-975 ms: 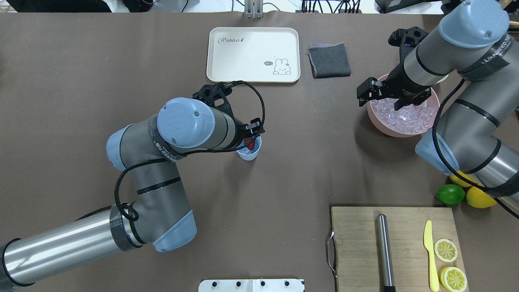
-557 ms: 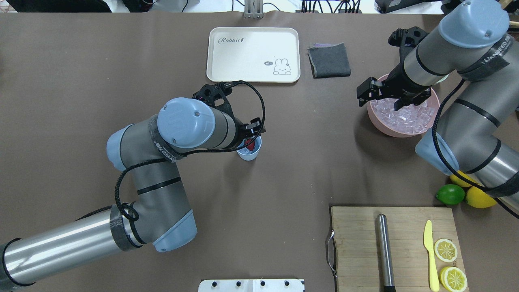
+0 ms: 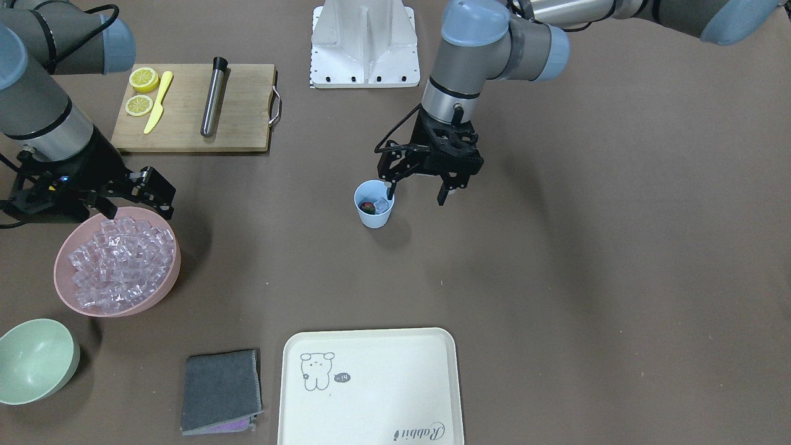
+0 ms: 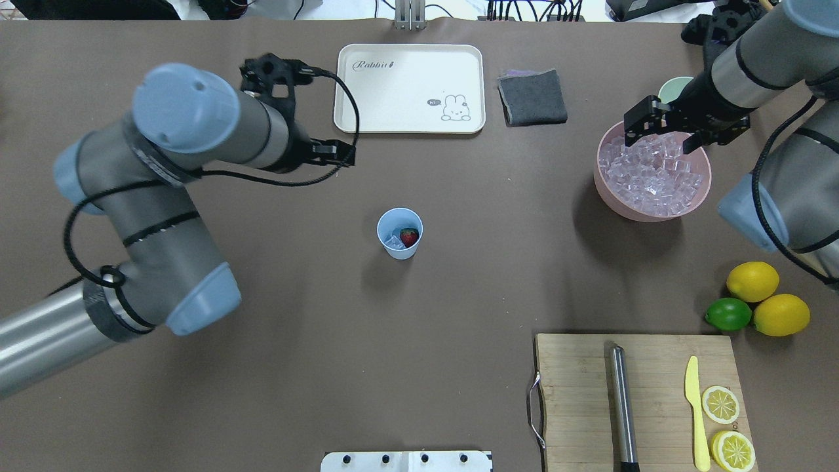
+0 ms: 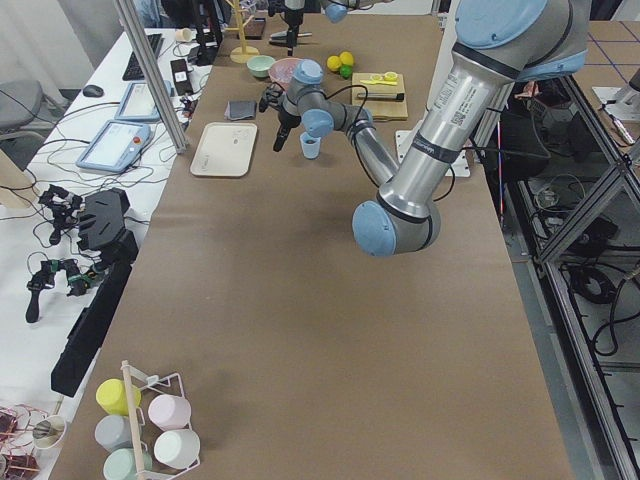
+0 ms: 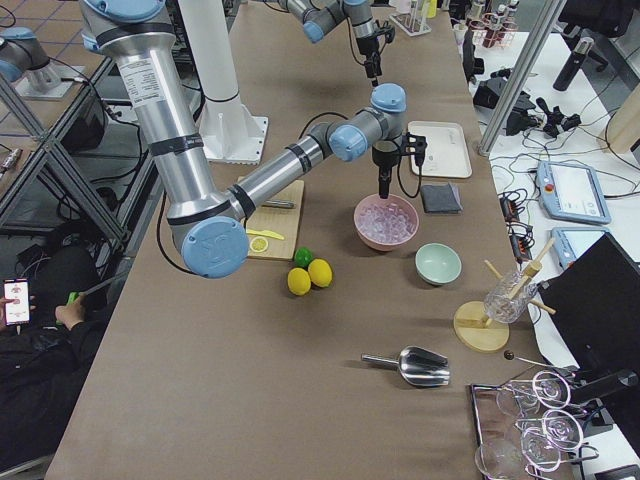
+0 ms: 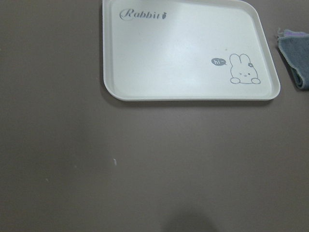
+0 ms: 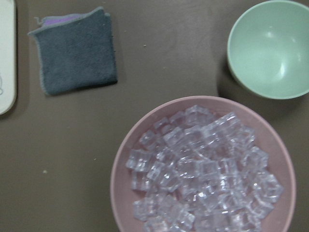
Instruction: Put ice and strawberries in cup
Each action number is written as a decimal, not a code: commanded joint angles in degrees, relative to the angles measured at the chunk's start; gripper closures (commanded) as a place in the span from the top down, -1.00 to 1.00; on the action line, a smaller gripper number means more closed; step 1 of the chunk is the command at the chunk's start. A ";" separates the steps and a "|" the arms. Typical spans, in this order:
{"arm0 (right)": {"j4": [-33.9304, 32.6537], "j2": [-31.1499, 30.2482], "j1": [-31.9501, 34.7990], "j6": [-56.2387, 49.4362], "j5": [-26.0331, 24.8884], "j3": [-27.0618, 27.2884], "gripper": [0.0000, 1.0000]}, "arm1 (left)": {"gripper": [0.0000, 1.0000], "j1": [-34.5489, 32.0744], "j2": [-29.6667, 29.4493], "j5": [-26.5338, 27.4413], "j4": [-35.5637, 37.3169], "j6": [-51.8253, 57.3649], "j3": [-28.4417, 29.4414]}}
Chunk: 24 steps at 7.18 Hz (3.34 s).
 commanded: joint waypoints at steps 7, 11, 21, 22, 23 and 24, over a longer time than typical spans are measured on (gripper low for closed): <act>-0.09 -10.84 18.80 -28.26 5.48 -10.30 0.98 | 0.97 -35.62 28.53 -14.96 -0.78 38.13 2.55; 0.17 -15.85 30.41 -43.51 6.71 -17.43 0.98 | 0.97 -38.92 33.39 -22.78 -0.69 39.62 2.98; 0.52 -16.22 32.01 -42.72 6.09 -16.82 0.98 | 0.97 -45.95 34.28 -25.51 9.15 53.42 4.74; 0.52 -16.22 32.01 -42.72 6.36 -16.64 0.98 | 0.97 -45.95 34.28 -25.51 9.15 53.42 5.09; 0.43 -16.13 32.01 -42.72 6.45 -16.47 0.98 | 0.97 -45.95 34.28 -25.51 9.15 53.33 5.10; 0.43 -16.04 32.01 -42.72 6.53 -16.47 0.98 | 0.97 -45.87 34.28 -25.51 9.15 53.33 5.10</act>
